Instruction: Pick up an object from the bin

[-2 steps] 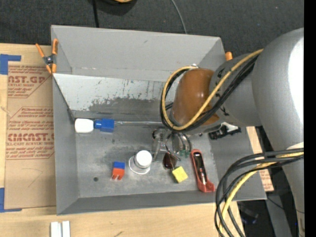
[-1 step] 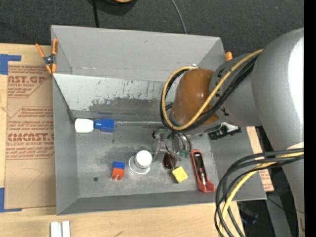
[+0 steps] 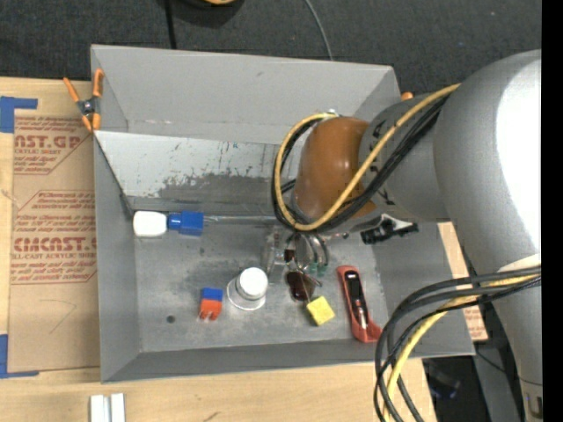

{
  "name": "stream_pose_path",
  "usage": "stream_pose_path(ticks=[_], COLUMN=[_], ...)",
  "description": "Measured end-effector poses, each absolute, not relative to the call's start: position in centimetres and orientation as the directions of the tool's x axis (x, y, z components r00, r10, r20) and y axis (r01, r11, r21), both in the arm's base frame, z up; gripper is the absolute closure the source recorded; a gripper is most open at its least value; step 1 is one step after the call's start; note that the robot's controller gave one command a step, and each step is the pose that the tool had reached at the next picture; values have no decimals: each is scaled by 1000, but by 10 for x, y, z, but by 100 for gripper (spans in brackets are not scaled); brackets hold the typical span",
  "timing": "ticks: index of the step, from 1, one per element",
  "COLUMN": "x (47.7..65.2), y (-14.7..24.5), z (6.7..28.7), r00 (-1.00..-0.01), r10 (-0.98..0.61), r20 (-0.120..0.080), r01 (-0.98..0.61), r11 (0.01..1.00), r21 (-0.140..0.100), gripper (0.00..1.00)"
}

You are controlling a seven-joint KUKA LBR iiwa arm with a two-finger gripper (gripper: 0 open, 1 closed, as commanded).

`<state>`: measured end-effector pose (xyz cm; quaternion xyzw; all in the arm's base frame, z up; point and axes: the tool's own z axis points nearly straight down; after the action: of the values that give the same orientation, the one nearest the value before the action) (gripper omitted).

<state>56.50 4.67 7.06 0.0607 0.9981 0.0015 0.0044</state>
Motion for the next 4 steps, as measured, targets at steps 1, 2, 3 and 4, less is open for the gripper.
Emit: stream_pose_path(ticks=[1,2,3,4], x=[529,529,532,536], y=[17,18,12,-11], z=[70,70,70,70], r00=[-987,-987,-981,-980], r10=[161,161,193,198], r20=[-6,-7,-7,-8], r01=[161,161,193,198], r11=[987,987,981,980], r21=[3,3,5,4], gripper=[0,0,0,0])
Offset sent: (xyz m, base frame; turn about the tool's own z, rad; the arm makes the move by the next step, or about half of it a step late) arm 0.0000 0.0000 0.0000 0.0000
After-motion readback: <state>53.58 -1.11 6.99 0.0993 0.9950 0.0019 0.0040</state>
